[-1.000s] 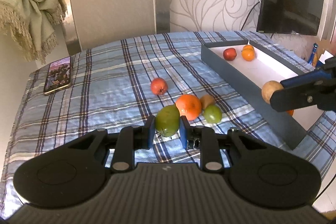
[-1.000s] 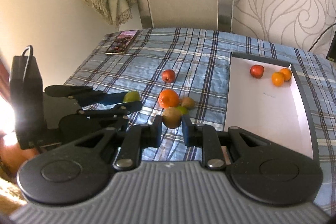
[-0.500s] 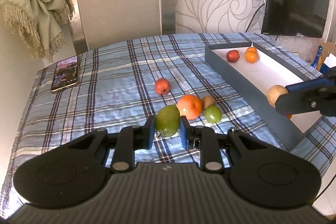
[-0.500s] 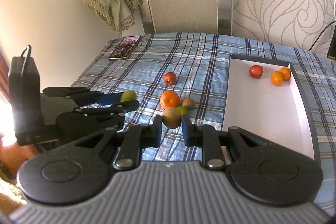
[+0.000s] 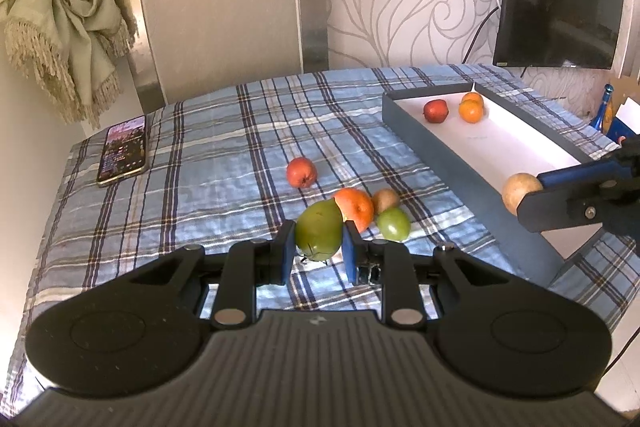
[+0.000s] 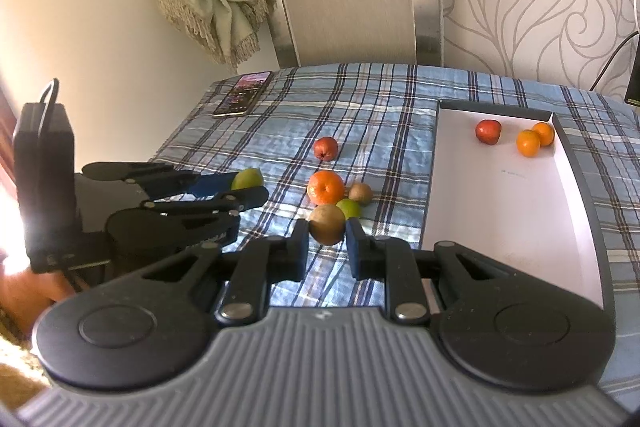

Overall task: Organize fruits
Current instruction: 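Lift the green pear and brown kiwi and carry both toward the white box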

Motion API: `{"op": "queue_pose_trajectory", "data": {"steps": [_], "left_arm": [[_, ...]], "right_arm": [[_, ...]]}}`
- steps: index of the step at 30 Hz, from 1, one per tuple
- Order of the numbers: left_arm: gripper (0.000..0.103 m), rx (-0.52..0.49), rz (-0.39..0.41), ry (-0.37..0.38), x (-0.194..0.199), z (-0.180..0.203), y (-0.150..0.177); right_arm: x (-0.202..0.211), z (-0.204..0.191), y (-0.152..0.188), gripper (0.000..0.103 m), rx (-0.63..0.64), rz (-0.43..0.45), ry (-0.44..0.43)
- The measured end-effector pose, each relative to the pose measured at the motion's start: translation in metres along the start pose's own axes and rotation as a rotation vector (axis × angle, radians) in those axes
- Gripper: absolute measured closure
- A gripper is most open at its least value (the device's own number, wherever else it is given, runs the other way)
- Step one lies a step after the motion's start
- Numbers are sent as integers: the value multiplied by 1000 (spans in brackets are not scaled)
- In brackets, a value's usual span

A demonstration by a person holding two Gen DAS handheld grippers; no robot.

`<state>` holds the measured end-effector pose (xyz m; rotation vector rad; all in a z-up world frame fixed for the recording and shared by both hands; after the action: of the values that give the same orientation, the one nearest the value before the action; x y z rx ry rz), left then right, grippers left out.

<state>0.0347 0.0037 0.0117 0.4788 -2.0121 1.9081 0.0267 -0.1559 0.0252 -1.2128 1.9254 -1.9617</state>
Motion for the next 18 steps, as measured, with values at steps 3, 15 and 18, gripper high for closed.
{"op": "queue_pose_trajectory", "data": {"steps": [3,15,18], "left_arm": [[75,1,10,7,-2,3,-4],[75,-10,48,66,-13,22,-20],[75,-16,50,88,-15,29,-21]], "right_arm": [[3,3,-2,80,2,6,10],[15,14,-5,80,6,28,62],[19,17,-4,80,2,30,79]]}}
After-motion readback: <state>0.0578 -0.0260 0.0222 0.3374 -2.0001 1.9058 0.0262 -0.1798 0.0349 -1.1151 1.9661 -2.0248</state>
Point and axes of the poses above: each gripper's, at about its wrist camera, not at the fingertips, and x roughly against the way its jaws point, z to its right, y to its underside, the point moved 8 cm from there along -x, roughly the way its jaws point, and after that the axes turned 9 degrees about z, right-handed, at the moved point
